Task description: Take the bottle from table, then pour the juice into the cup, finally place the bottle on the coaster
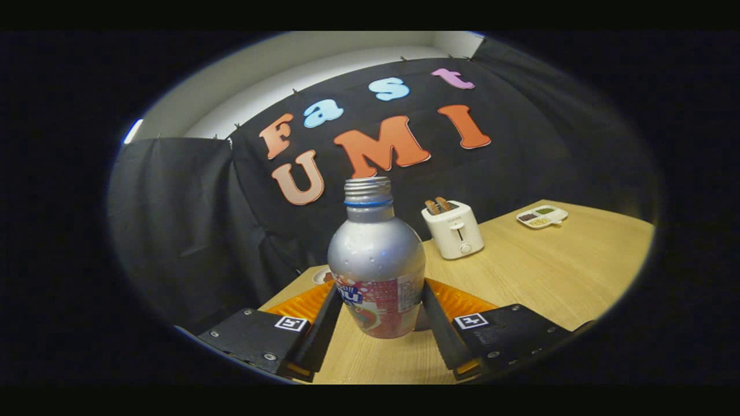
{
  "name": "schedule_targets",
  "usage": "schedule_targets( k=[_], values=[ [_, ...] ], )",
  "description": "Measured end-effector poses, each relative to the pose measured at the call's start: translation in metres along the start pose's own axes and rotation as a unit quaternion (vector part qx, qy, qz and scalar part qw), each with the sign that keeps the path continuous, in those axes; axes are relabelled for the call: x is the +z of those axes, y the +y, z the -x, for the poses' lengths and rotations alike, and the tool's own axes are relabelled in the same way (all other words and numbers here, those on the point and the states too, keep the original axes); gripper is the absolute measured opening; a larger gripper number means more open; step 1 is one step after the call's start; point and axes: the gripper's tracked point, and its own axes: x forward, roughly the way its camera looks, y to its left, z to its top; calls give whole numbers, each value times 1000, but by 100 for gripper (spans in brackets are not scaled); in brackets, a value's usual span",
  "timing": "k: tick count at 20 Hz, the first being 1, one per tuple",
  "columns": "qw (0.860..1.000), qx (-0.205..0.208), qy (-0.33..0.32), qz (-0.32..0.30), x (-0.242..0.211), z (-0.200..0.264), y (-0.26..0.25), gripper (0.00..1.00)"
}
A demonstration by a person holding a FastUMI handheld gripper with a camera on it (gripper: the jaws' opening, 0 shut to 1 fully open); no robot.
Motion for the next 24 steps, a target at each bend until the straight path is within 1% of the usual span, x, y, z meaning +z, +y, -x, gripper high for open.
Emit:
schedule_targets(
  k=[2, 5, 8, 11, 12, 14, 16, 24],
  values=[
    [999, -8, 5, 33, -2, -11, -1, 77],
    [998, -11, 21, 59, -25, -34, 1, 77],
    [997, -25, 46, 65, -47, -54, -7, 78],
    [994, -40, 56, 82, -59, -70, -15, 78],
    [993, -51, 59, 88, -63, -76, -20, 78],
    [991, -63, 76, 91, -76, -84, -28, 78],
    [990, -65, 86, 86, -83, -91, -30, 78],
    [990, -85, 79, 85, -86, -97, -39, 78]
  ],
)
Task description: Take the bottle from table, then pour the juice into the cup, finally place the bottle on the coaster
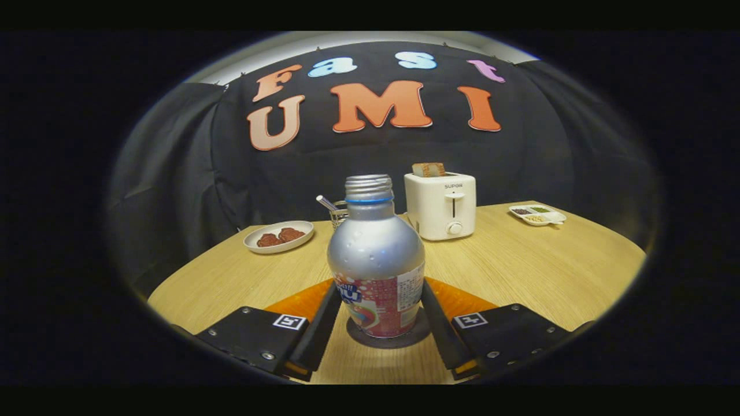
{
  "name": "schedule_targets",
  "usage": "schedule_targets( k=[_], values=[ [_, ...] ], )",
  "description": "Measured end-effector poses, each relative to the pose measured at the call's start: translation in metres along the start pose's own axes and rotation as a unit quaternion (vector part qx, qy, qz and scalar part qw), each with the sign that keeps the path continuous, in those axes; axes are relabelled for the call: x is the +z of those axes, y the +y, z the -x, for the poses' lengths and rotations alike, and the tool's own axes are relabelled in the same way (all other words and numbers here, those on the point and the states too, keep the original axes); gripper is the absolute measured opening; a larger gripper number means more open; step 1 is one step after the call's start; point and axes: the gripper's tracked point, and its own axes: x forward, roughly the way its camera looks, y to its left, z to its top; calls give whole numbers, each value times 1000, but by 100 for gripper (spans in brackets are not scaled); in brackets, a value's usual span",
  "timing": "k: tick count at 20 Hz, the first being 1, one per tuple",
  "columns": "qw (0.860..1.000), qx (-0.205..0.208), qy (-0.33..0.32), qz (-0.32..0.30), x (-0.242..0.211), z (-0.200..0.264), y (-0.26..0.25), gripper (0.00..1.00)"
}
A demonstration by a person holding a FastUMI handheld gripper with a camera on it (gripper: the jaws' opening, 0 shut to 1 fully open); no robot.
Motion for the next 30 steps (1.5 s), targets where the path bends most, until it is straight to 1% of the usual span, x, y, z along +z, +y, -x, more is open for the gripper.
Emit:
schedule_targets(
  k=[2, 4, 6, 7, 9, 11, 13, 15, 18, 20, 26, 28, 30],
  values=[
    [1000, 2, -2, -4, -1, 1, -1, 78],
    [1000, 3, 11, -14, -6, 3, -1, 80],
    [1000, -3, 12, -27, -3, 8, -2, 84],
    [1000, 3, 7, -30, 2, 14, 1, 88],
    [999, 14, -5, -29, 13, 28, 7, 94],
    [999, 27, -12, -24, 20, 44, 11, 96],
    [999, 35, -26, -10, 33, 65, 10, 97],
    [998, 40, -56, 15, 54, 88, 7, 97],
    [991, 64, -103, 49, 89, 127, 9, 97],
    [986, 76, -134, 64, 115, 155, 1, 97],
    [974, 86, -201, 62, 174, 221, -22, 97],
    [970, 86, -217, 66, 186, 237, -32, 97],
    [970, 88, -221, 57, 193, 251, -41, 97]
  ],
)
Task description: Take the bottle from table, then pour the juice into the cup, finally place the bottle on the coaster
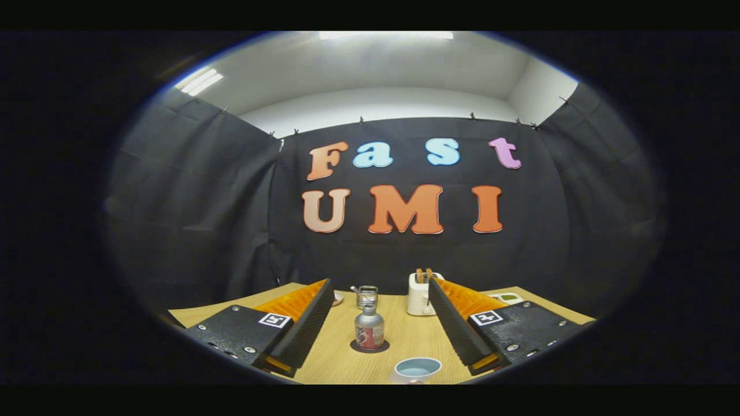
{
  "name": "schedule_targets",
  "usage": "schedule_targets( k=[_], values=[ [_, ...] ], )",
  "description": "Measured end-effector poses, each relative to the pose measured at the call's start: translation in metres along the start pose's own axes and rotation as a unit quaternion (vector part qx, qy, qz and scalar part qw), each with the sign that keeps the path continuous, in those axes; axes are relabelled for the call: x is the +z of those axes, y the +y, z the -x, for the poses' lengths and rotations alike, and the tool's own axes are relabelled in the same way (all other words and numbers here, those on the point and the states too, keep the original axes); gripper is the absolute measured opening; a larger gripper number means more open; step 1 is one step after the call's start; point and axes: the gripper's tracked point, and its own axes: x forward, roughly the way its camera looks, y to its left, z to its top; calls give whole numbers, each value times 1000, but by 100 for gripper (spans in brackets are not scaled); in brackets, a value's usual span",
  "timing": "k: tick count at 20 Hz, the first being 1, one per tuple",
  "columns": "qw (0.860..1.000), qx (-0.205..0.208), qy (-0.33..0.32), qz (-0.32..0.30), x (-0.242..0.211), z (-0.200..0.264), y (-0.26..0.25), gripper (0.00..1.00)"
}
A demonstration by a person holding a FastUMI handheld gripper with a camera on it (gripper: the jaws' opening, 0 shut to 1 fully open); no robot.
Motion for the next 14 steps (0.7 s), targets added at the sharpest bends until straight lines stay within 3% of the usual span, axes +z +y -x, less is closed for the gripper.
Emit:
schedule_targets(
  k=[6, 14],
  values=[
    [999, 2, -39, -10, 33, 27, -20, 97],
    [999, 4, -43, -19, 40, 46, -35, 97]
  ],
)
